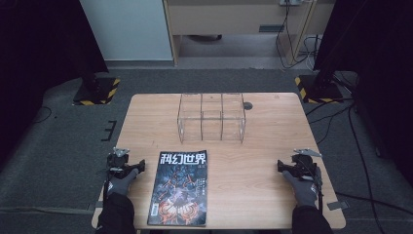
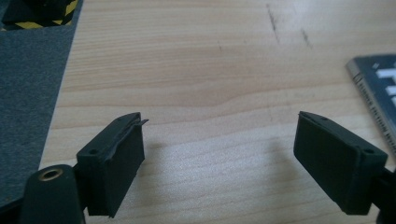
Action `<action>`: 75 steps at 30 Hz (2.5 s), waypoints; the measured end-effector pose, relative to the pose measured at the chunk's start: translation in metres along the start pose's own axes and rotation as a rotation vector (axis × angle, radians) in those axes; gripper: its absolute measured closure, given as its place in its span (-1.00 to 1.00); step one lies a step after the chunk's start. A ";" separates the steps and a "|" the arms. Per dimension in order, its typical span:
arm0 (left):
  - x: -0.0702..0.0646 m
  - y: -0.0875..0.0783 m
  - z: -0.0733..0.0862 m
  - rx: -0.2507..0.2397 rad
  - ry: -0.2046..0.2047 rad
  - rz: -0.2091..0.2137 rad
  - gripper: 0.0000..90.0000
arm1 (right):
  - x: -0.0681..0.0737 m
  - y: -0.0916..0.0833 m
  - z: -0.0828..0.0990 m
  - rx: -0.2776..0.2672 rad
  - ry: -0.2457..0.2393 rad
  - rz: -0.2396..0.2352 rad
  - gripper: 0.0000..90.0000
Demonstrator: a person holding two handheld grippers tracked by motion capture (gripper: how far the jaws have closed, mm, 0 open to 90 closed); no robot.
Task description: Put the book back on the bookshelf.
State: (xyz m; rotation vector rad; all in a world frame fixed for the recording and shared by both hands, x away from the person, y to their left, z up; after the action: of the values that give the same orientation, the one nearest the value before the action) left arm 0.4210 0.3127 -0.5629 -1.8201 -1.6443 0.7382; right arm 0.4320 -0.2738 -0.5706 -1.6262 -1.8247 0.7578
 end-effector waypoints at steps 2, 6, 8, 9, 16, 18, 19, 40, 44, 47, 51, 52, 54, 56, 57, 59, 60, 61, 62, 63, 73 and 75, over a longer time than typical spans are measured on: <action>-0.002 -0.006 -0.004 -0.028 -0.012 0.021 -0.62 | 0.005 -0.010 -0.008 -0.066 0.023 -0.051 -0.66; -0.010 -0.015 -0.007 -0.058 -0.017 0.059 -0.61 | 0.013 -0.019 -0.015 -0.113 0.015 -0.081 -0.65; -0.014 -0.017 -0.007 -0.066 -0.024 0.077 -0.61 | 0.019 -0.024 -0.018 -0.139 -0.003 -0.095 -0.63; -0.016 -0.018 -0.008 -0.066 -0.025 0.087 -0.60 | 0.022 -0.026 -0.019 -0.143 -0.002 -0.107 -0.64; -0.026 -0.023 -0.008 -0.078 0.011 0.112 -0.60 | 0.042 -0.032 -0.027 -0.159 -0.068 -0.133 -0.66; -0.029 -0.024 -0.008 -0.083 0.011 0.121 -0.59 | 0.049 -0.032 -0.028 -0.152 -0.088 -0.143 -0.67; -0.029 -0.025 -0.008 -0.083 0.014 0.123 -0.58 | 0.052 -0.033 -0.028 -0.148 -0.095 -0.150 -0.67; -0.042 -0.028 -0.005 -0.074 0.075 0.160 -0.57 | 0.125 -0.061 -0.048 -0.227 -0.192 -0.275 -0.69; -0.045 -0.027 -0.002 -0.056 0.094 0.158 -0.57 | 0.142 -0.061 -0.049 -0.220 -0.216 -0.304 -0.68; -0.046 -0.027 -0.002 -0.059 0.096 0.157 -0.59 | 0.153 -0.060 -0.050 -0.218 -0.230 -0.320 -0.68; -0.047 -0.027 0.000 -0.054 0.101 0.152 -0.59 | 0.167 -0.061 -0.051 -0.228 -0.238 -0.348 -0.67; -0.047 -0.027 0.000 -0.051 0.103 0.152 -0.59 | 0.170 -0.061 -0.051 -0.227 -0.238 -0.355 -0.67; -0.047 -0.027 0.001 -0.044 0.108 0.150 -0.58 | 0.175 -0.061 -0.052 -0.223 -0.233 -0.366 -0.67; -0.048 -0.026 0.001 -0.042 0.108 0.149 -0.58 | 0.180 -0.060 -0.052 -0.226 -0.239 -0.371 -0.67; -0.049 -0.026 0.001 -0.039 0.107 0.151 -0.58 | 0.182 -0.060 -0.052 -0.221 -0.240 -0.371 -0.67; -0.050 -0.026 0.002 -0.037 0.112 0.153 -0.59 | 0.185 -0.059 -0.052 -0.221 -0.251 -0.371 -0.66; -0.050 -0.026 0.002 -0.037 0.113 0.156 -0.59 | 0.188 -0.059 -0.053 -0.222 -0.251 -0.374 -0.66; -0.051 -0.026 0.002 -0.039 0.111 0.161 -0.59 | 0.190 -0.059 -0.054 -0.224 -0.251 -0.377 -0.66; -0.052 -0.027 0.002 -0.041 0.111 0.164 -0.59 | 0.192 -0.059 -0.054 -0.225 -0.253 -0.380 -0.66; -0.053 -0.027 0.002 -0.041 0.111 0.165 -0.59 | 0.195 -0.060 -0.054 -0.224 -0.255 -0.384 -0.66; -0.058 -0.024 0.005 -0.027 0.122 0.177 -0.60 | 0.218 -0.057 -0.052 -0.218 -0.270 -0.423 -0.65; -0.059 -0.023 0.005 -0.026 0.130 0.178 -0.60 | 0.222 -0.055 -0.050 -0.209 -0.272 -0.427 -0.64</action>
State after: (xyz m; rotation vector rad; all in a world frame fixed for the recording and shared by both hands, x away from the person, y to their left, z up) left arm 0.3959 0.2559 -0.5478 -2.0079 -1.4291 0.6611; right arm 0.4110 -0.0563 -0.4857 -1.2236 -2.4104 0.6320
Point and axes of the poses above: each handheld gripper's, and its own axes: y roughly forward along the jaws, z roughly out of its underside, x roughly to its left, the point moved 6 cm from there along y, roughly forward along the jaws, and after that the axes turned 3 degrees about x, right-handed, at the moved point
